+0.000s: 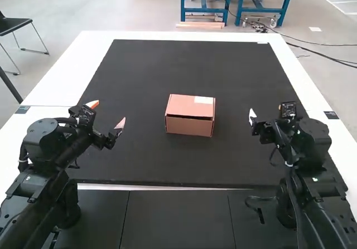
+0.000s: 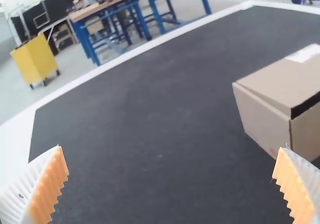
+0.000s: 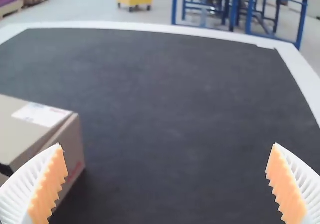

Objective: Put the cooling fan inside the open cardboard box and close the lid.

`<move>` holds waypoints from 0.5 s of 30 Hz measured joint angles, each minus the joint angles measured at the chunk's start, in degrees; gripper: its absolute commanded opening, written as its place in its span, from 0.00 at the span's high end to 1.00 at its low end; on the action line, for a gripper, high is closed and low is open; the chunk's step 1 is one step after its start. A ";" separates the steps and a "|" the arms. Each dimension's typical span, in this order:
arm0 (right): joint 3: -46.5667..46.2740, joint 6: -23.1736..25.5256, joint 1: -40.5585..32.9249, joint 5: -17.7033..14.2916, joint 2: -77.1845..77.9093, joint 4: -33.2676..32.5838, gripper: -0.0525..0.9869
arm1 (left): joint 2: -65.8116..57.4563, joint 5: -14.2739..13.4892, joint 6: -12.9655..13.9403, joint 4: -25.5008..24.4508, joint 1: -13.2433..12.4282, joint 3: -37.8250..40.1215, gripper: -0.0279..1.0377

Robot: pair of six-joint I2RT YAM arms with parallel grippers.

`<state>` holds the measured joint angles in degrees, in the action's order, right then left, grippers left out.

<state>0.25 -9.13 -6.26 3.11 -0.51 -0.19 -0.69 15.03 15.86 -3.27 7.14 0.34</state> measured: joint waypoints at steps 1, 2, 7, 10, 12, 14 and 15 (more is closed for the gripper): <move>0.02 -0.57 0.00 0.00 0.00 0.00 0.07 | 0.00 0.00 0.15 0.00 0.00 0.00 0.07; 0.00 -1.07 0.00 -0.02 0.00 -0.02 0.08 | 0.00 0.00 0.26 0.00 0.00 0.02 0.07; 0.00 -2.60 0.00 -0.02 0.00 -0.04 0.07 | 0.00 0.00 0.61 -0.02 0.00 0.02 0.07; 0.00 -3.17 0.00 -0.02 0.00 -0.13 0.07 | 0.00 0.00 0.81 -0.02 0.00 0.00 0.07; 0.00 -3.56 0.00 -0.02 0.00 -0.13 0.07 | 0.00 0.00 0.85 -0.02 0.00 0.00 0.07; 0.00 -3.85 0.00 -0.02 0.00 -0.13 0.07 | 0.00 0.00 0.85 -0.02 -0.02 0.00 0.07; 0.00 -3.98 0.00 0.00 0.00 -0.13 0.07 | 0.00 0.00 0.85 -0.02 0.00 0.00 0.07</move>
